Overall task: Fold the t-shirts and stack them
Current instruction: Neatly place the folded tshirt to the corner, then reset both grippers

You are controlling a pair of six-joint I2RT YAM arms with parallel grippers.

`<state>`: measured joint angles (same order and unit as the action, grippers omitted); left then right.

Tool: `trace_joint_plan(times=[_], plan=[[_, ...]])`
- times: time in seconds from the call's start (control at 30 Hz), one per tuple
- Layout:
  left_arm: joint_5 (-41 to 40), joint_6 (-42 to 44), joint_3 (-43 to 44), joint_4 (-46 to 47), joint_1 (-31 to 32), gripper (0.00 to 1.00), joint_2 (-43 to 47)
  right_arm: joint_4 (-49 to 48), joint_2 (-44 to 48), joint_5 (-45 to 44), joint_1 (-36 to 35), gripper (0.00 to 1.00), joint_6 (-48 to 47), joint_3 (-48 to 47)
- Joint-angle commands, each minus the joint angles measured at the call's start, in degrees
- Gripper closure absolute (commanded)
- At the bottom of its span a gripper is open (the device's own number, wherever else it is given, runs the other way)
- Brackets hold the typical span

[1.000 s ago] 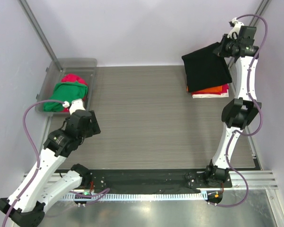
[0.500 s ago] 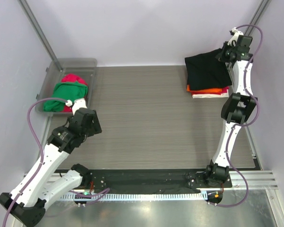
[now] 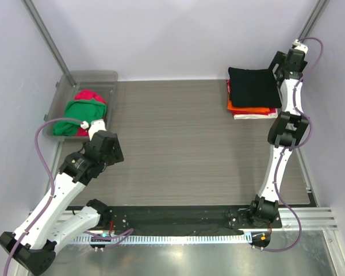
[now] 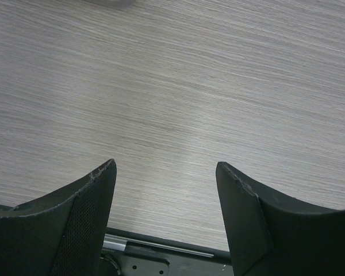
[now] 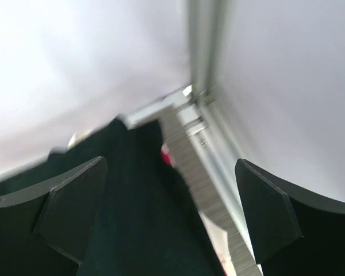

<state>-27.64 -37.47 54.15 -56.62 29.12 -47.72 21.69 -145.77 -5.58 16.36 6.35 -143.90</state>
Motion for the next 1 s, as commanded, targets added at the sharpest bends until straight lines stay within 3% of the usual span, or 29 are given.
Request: trace_joint_plan(times=[0.0, 0.23, 0.7, 0.97], plan=[[-1.98, -1.02, 0.08, 0.11, -0.30, 0.29, 1.14, -7.01, 8.28, -10.40, 0.34, 0.00, 6.11, -0.61], [-1.89, -1.02, 0.25, 0.02, -0.29, 0.28, 3.07, -7.90, 25.85, -5.94, 0.34, 0.00, 12.36, 9.50], [-2.16, -1.02, -0.01, 0.37, -0.30, 0.27, 8.17, -6.23, 68.56, 20.15, -0.62, 0.00, 29.59, 57.39], [-2.24, -1.20, -0.01, 0.19, -0.30, 0.27, 9.23, -0.95, 84.15, 31.49, -9.05, 0.00, 32.58, 79.69]])
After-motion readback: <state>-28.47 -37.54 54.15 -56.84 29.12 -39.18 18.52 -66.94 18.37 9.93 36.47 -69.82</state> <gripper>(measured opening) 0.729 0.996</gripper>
